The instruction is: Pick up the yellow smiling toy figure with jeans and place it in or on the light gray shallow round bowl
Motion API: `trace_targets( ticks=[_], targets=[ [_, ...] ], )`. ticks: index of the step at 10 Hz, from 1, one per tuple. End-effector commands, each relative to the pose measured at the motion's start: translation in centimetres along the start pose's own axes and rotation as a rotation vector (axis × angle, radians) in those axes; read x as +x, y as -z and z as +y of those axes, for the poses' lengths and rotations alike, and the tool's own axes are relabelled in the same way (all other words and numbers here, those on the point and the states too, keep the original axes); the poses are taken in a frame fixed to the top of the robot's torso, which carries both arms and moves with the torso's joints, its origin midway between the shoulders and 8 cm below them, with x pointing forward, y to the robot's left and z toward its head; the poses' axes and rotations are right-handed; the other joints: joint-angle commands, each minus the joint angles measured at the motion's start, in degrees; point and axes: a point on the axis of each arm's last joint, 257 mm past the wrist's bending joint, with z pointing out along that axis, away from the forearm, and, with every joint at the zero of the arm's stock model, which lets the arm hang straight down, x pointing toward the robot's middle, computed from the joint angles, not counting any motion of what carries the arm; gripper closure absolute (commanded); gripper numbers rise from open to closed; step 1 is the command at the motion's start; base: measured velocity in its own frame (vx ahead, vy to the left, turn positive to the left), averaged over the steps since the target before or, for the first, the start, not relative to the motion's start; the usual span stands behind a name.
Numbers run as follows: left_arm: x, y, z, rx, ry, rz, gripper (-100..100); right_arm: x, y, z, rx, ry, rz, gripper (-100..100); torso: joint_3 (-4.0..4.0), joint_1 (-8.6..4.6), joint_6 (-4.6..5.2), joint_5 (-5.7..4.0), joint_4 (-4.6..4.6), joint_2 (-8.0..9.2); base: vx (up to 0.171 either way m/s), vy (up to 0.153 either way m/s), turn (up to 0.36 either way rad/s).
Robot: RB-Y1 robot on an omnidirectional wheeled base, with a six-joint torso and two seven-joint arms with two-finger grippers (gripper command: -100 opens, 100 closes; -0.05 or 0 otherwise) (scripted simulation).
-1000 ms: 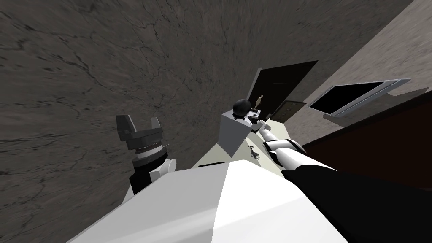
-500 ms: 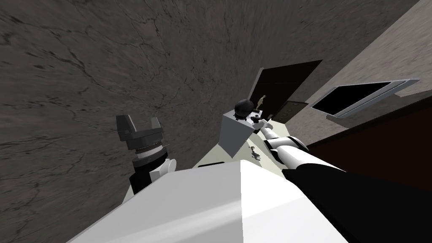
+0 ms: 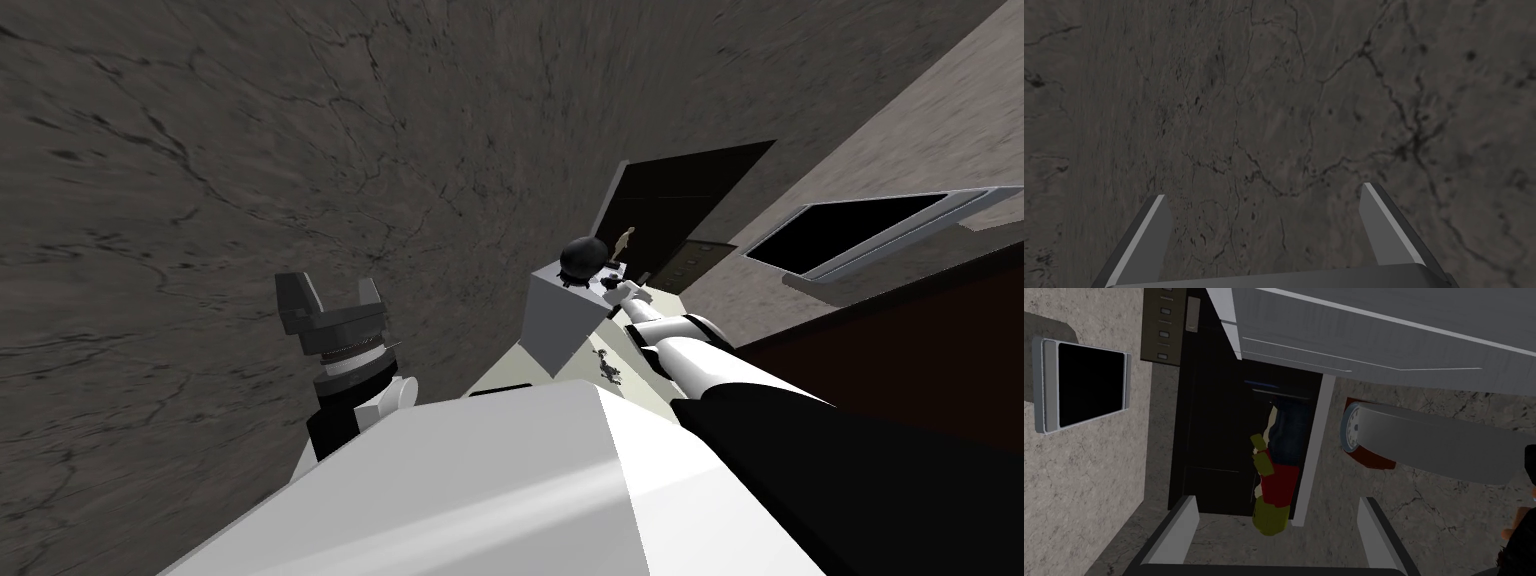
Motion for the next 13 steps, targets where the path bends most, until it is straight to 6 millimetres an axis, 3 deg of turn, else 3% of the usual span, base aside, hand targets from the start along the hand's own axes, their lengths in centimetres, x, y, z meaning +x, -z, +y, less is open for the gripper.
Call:
trace_targets(
  ticks=[1,3,7,8,9,10,11,13],
  targets=[
    [0.0,0.0,0.0,0.000,0.000,0.000,0,0.5,-0.2,-1.4,0.040,0.011,0.026,-100,0.00,0.00,0.00,0.00,0.00,0.00,0.062,0.028,0.011],
    [0.0,0.0,0.0,0.000,0.000,0.000,0,0.8,-0.3,-2.7,0.076,0.019,0.050,-100,-0.05,0.02,-0.01,0.00,-0.02,-0.07,0.066,0.034,0.013],
    [0.0,0.0,0.0,0.000,0.000,0.000,0,1.0,-0.4,-3.1,0.091,0.023,0.061,-100,0.05,-0.08,0.00,-0.02,0.02,0.09,0.021,0.008,0.003],
    [0.0,0.0,0.0,0.000,0.000,0.000,0,1.0,-0.4,-3.2,0.091,0.023,0.062,0,0.07,-0.09,0.01,-0.03,0.02,0.13,0.000,0.000,0.000],
    [0.0,0.0,0.0,0.000,0.000,0.000,0,1.2,-0.4,-3.3,0.090,0.025,0.061,-100,0.09,-0.10,0.01,-0.03,0.03,0.17,0.092,-0.060,-0.013],
    [0.0,0.0,0.0,0.000,0.000,0.000,0,1.2,-0.4,-3.2,0.091,0.025,0.062,-100,-0.03,-0.30,0.02,-0.06,0.00,-0.07,0.059,-0.040,0.003],
    [0.0,0.0,0.0,0.000,0.000,0.000,0,1.1,-0.4,-3.2,0.091,0.024,0.061,100,-0.03,-0.26,0.01,-0.08,-0.02,-0.03,0.007,-0.005,0.002],
    [0.0,0.0,0.0,0.000,0.000,0.000,0,1.0,-0.4,-3.4,0.093,0.021,0.060,100,0.01,-0.13,-0.10,-0.09,-0.05,0.08,0.002,-0.003,-0.012]
  ],
)
